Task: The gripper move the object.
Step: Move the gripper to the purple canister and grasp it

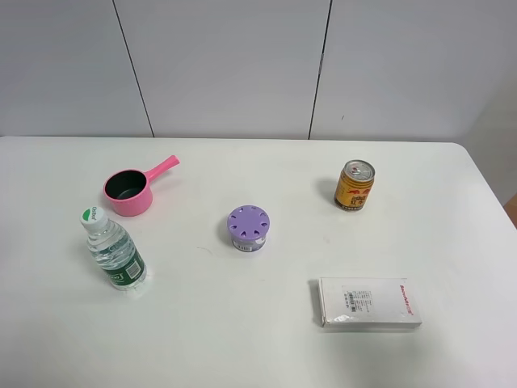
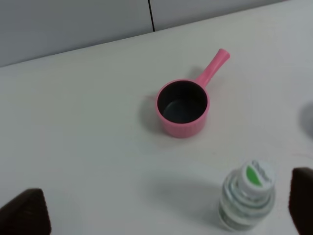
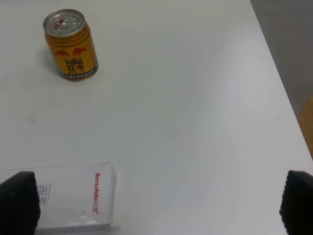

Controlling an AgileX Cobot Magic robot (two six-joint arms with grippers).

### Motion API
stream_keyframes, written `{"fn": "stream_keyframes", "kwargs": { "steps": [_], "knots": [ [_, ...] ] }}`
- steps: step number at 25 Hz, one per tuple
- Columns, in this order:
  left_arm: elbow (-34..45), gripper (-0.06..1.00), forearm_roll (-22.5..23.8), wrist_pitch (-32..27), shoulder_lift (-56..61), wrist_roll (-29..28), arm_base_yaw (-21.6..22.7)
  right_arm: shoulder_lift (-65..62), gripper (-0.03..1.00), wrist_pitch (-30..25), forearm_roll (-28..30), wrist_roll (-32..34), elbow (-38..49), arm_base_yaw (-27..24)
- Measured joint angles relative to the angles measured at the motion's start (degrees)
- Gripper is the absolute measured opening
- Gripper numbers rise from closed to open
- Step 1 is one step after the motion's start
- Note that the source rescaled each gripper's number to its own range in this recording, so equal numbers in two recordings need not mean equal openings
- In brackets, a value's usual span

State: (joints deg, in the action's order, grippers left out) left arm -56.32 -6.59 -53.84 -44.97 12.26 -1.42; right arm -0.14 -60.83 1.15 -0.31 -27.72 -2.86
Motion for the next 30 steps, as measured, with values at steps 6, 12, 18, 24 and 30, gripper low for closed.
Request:
{"fn": "stream_keyframes", "kwargs": {
  "steps": [6, 12, 18, 24, 30],
  "knots": [
    [-6.3, 1.0, 1.1, 6.2, -12.0, 0.5, -10.2, 0.0, 1.0, 0.0, 0.0, 0.0, 0.0, 0.0],
    [-10.3, 1.0, 2.6, 11.3, -23.0, 0.4, -23.1, 0.0, 1.0, 0.0, 0.0, 0.0, 0.0, 0.0],
    [-16.0, 1.0, 1.9, 11.4, -34.7, -1.6, -32.5, 0.0, 1.0, 0.0, 0.0, 0.0, 0.0, 0.0],
    [-19.3, 1.0, 0.6, 11.9, -44.3, -2.2, -36.2, 0.0, 1.0, 0.0, 0.0, 0.0, 0.0, 0.0],
    [-19.4, 1.0, 1.6, 14.5, -51.9, -2.2, -37.7, 0.0, 1.0, 0.0, 0.0, 0.0, 0.0, 0.0]
  ]
}}
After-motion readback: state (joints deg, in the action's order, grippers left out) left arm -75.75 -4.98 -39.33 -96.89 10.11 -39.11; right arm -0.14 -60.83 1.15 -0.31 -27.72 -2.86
